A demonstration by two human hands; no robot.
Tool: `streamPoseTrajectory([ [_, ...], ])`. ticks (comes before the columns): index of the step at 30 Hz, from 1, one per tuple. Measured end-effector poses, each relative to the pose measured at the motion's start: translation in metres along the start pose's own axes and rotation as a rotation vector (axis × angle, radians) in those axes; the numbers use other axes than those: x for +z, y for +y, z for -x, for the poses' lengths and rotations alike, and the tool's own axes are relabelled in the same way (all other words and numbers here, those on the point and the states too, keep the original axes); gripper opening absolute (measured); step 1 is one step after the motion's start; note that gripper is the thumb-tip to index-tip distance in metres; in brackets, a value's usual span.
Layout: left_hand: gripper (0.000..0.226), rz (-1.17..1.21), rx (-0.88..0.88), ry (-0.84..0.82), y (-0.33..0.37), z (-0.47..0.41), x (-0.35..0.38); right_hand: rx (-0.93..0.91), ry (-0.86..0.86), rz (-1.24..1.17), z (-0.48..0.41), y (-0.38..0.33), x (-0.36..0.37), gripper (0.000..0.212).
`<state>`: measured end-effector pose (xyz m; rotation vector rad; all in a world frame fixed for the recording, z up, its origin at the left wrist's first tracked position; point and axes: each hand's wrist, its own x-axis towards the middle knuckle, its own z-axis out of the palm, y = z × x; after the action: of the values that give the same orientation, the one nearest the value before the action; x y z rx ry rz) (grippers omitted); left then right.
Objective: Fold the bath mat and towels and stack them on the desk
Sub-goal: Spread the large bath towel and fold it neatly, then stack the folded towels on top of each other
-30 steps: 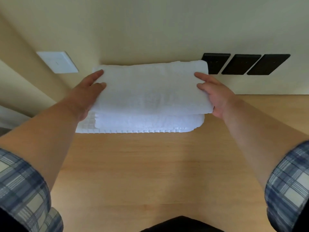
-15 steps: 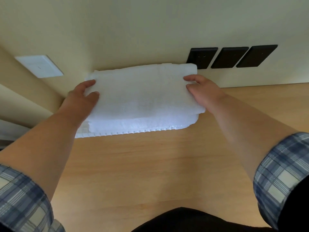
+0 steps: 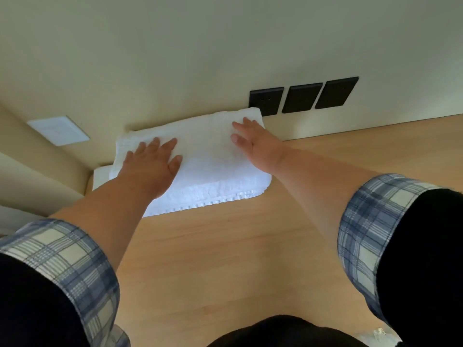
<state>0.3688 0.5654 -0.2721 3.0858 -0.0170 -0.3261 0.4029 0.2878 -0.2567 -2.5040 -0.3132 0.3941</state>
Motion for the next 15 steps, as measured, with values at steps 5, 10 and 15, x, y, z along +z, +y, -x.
streamPoseTrajectory([
  [5,0.071,-0.087,0.173,0.082,0.073,0.024,-0.026,0.026,0.140,0.008,0.061,0.028,-0.039,0.059],
  [10,0.078,-0.146,0.390,0.114,0.194,0.069,-0.056,0.268,0.142,0.294,0.150,0.083,-0.082,0.081],
  [15,0.083,-0.217,0.485,0.129,0.330,0.121,-0.084,0.425,0.191,0.394,0.275,0.153,-0.151,0.092],
])
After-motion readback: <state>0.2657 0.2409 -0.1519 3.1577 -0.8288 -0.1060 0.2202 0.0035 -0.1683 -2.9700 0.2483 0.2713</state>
